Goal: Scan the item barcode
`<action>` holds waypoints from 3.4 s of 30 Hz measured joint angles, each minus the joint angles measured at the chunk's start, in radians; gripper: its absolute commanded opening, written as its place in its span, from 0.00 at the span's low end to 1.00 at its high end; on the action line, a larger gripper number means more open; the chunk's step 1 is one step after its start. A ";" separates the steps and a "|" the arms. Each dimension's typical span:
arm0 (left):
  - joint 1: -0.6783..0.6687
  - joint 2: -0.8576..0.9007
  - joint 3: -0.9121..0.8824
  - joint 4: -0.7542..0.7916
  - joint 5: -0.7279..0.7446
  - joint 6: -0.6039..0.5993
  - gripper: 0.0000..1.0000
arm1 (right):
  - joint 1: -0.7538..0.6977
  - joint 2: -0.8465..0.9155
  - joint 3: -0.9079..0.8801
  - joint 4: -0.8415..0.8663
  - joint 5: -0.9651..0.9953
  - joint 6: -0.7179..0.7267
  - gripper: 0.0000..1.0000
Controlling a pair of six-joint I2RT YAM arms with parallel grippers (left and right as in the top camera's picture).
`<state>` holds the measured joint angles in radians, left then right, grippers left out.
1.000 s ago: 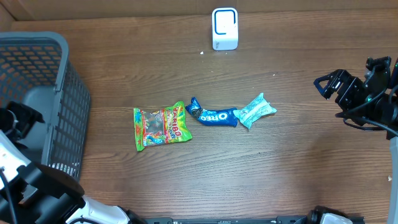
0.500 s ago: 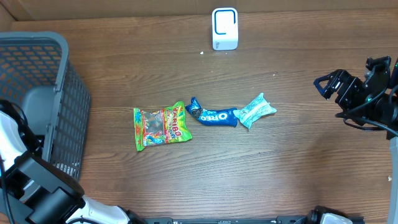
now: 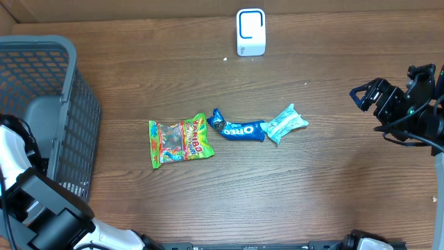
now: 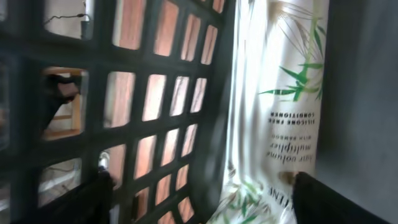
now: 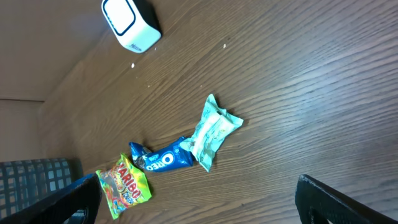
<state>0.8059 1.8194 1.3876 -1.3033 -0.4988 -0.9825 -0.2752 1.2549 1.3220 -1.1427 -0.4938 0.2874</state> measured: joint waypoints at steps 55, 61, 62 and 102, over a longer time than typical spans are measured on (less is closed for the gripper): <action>0.004 -0.021 -0.182 0.254 0.105 0.247 0.05 | 0.000 0.000 0.000 0.005 0.004 -0.018 1.00; 0.010 -0.022 -0.184 0.244 0.158 0.301 0.73 | 0.000 0.000 0.000 0.005 0.003 -0.021 1.00; 0.010 -0.022 -0.183 0.215 0.170 0.309 0.74 | 0.000 0.000 0.000 0.006 0.004 -0.022 1.00; 0.062 -0.024 -0.078 0.151 0.206 0.393 0.04 | 0.000 0.000 0.000 0.006 0.004 -0.049 1.00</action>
<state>0.8677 1.7958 1.3098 -1.1519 -0.2928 -0.5892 -0.2752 1.2549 1.3220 -1.1370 -0.4896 0.2382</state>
